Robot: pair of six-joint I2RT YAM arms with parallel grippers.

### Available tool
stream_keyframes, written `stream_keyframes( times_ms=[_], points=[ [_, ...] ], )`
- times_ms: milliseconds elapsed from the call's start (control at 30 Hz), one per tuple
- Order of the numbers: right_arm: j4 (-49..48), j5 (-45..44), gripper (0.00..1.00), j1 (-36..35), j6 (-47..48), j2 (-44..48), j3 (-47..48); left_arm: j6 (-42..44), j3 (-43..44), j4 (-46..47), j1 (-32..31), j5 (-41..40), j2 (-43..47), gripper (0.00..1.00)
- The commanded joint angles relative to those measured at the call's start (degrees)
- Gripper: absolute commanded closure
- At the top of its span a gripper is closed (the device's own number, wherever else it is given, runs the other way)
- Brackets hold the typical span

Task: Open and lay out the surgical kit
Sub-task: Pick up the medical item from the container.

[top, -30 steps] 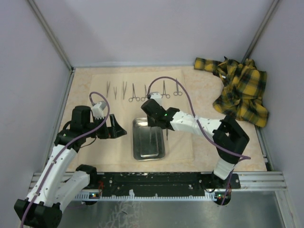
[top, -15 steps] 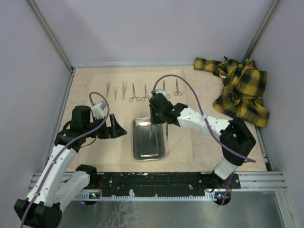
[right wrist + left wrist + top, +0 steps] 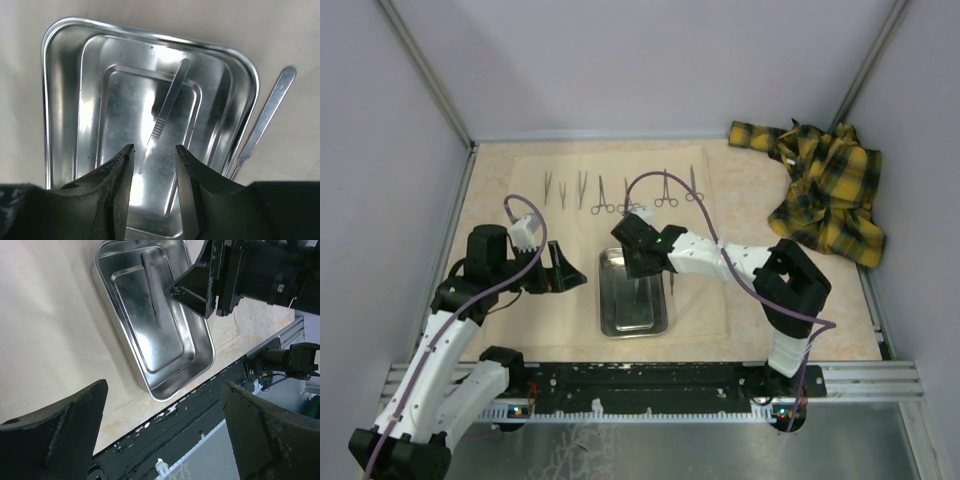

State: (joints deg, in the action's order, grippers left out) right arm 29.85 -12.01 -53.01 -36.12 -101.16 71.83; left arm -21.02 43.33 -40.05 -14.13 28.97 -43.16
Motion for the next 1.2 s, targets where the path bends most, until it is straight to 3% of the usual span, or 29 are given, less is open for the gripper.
stream_keyframes(
  times_ms=[0, 167, 400, 600, 900, 1000, 1167],
  points=[
    [4.82, -7.67, 0.59, -4.31, -2.83, 2.82, 3.36, -0.16, 1.34, 0.08, -0.20, 2.15, 1.61, 0.01],
    [6.73, -8.05, 0.41, -6.25, -5.38, 9.24, -0.16, 1.15, 2.34, -1.23, -0.20, 2.79, 2.60, 0.01],
    [11.75, -6.45, 0.26, -6.24, -4.98, 22.10, -4.54, 2.32, 3.36, -2.24, -0.37, 1.29, 4.79, 0.01],
    [14.24, 1.13, 0.24, -6.22, -1.83, 29.61, -6.03, 2.67, 5.34, -2.60, -0.37, -2.08, 4.47, 0.01],
    [18.40, -0.81, 0.24, -6.23, -2.19, 39.73, -8.91, -0.13, 5.62, 4.43, -0.71, 0.23, -0.88, 0.01],
    [17.04, -1.64, 0.24, -6.27, -5.25, 41.27, -11.27, -1.13, 6.21, 5.76, -2.74, 0.43, -3.72, 0.01],
    [15.56, -1.60, 0.22, -6.22, -8.19, 39.91, -11.81, -0.96, 10.29, 3.56, -8.76, -5.82, -6.80, 0.01]
  ],
)
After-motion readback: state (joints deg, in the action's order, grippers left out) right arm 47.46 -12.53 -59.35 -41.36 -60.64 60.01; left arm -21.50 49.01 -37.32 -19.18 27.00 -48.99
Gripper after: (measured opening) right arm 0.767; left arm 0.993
